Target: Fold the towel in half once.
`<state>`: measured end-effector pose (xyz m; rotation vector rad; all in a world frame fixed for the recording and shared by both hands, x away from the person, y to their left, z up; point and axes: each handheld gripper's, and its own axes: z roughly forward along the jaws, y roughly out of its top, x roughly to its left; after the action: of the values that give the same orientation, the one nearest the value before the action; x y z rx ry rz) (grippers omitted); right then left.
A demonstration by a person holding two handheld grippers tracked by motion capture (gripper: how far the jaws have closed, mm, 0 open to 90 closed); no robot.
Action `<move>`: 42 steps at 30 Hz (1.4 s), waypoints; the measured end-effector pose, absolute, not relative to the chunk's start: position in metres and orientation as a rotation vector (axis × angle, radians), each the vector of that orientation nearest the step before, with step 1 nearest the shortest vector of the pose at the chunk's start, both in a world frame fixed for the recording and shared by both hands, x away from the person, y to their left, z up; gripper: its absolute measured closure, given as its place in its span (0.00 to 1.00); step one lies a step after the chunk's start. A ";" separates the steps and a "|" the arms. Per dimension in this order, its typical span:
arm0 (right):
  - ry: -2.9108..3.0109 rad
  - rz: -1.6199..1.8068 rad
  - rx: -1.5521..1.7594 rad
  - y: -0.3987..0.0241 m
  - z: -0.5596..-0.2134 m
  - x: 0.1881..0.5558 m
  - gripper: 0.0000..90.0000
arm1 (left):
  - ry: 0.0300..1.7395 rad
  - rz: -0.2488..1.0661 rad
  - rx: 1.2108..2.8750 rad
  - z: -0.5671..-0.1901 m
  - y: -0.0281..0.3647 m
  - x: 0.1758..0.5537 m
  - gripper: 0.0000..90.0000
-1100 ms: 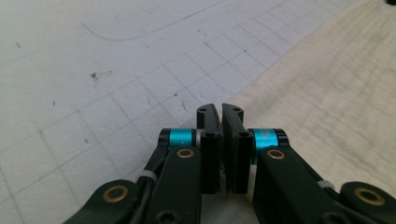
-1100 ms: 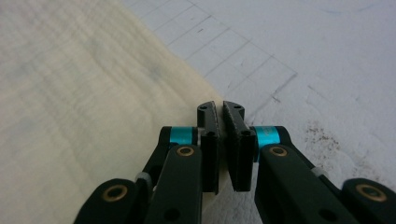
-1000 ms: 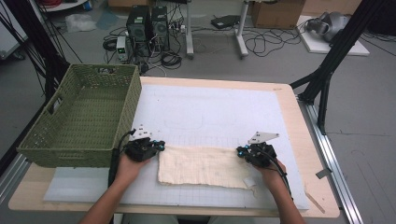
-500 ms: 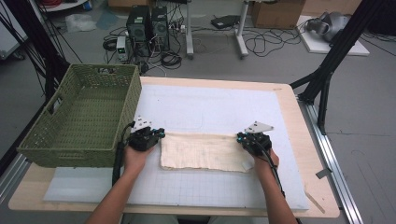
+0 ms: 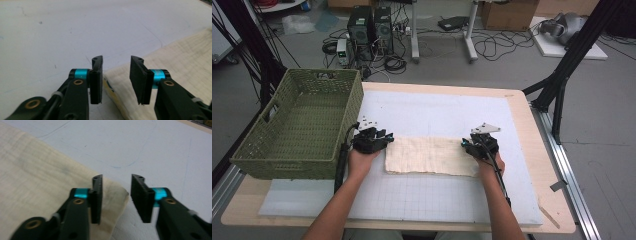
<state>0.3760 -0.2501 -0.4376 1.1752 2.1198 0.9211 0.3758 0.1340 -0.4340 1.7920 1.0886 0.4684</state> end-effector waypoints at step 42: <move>2.183 1.222 1.036 -0.295 -0.421 0.284 0.55 | 0.909 0.372 1.722 -0.431 0.147 0.308 0.52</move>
<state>0.2839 -0.2948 -0.4208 1.0357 2.1829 1.2220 0.3076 0.1472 -0.4306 1.7223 0.9087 0.3720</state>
